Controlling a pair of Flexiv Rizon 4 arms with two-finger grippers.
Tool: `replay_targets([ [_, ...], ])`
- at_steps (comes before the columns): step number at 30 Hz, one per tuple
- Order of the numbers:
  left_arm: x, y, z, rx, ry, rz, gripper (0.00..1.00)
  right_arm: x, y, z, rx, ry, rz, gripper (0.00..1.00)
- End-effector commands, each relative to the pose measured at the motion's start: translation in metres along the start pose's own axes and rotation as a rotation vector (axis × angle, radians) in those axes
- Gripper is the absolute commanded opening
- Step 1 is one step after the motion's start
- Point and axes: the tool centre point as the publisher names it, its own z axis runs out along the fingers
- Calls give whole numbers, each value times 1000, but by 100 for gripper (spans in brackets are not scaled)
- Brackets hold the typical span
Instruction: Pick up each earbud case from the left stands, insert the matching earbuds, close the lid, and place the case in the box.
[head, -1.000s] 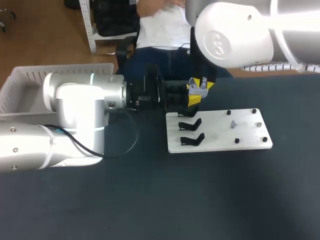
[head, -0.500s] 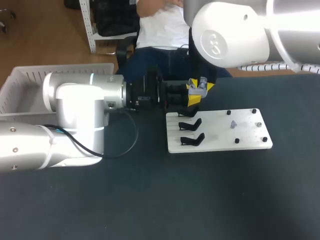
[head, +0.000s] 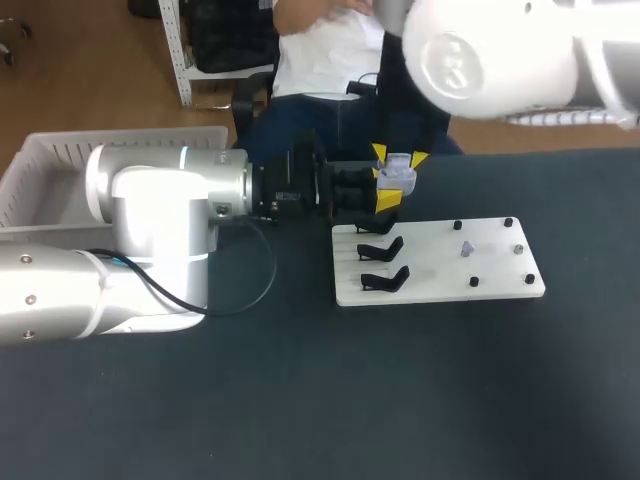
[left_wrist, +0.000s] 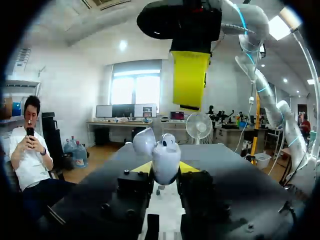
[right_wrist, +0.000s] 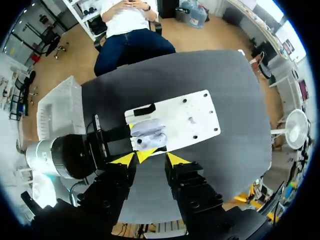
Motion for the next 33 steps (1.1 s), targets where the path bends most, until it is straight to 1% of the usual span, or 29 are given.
replay_targets([
  [1, 1, -1, 0, -4, -4, 2, 0, 29, -37, -11, -180, -102, -113, 59],
  [2, 1, -1, 0, -4, -4, 2, 0, 32, -41, -12, -188, -114, -128, 89],
  [3, 1, -1, 0, -4, -4, 2, 0, 33, -43, -12, -191, -118, -135, 98],
  [4, 1, -1, 0, -4, -4, 2, 0, 35, -47, -13, -204, -126, -141, 100],
  [8, 1, -1, 0, -4, -4, 2, 0, 38, -62, -12, -221, -164, -142, 100],
  [9, 1, -1, 0, -4, -4, 2, 0, 39, -65, -12, -220, -185, -146, 100],
  [11, 1, -1, 0, -4, -4, 2, 0, 41, -70, -13, -229, -195, -150, 100],
  [16, 1, -1, 0, -4, -4, 2, 0, 46, -82, -14, -242, -248, -206, 100],
  [20, 1, -1, 0, -4, -4, 2, 0, 47, -88, -14, -237, -248, -224, 100],
  [23, 1, -1, 0, -4, -4, 2, 0, 50, -93, -13, -224, -246, -251, 100],
  [25, 1, -1, 0, -4, -4, 2, 0, 52, -95, -12, -208, -249, -245, 100],
  [33, 1, -1, 0, -4, -4, 2, 0, 52, -95, -12, -208, -249, -245, 100],
])
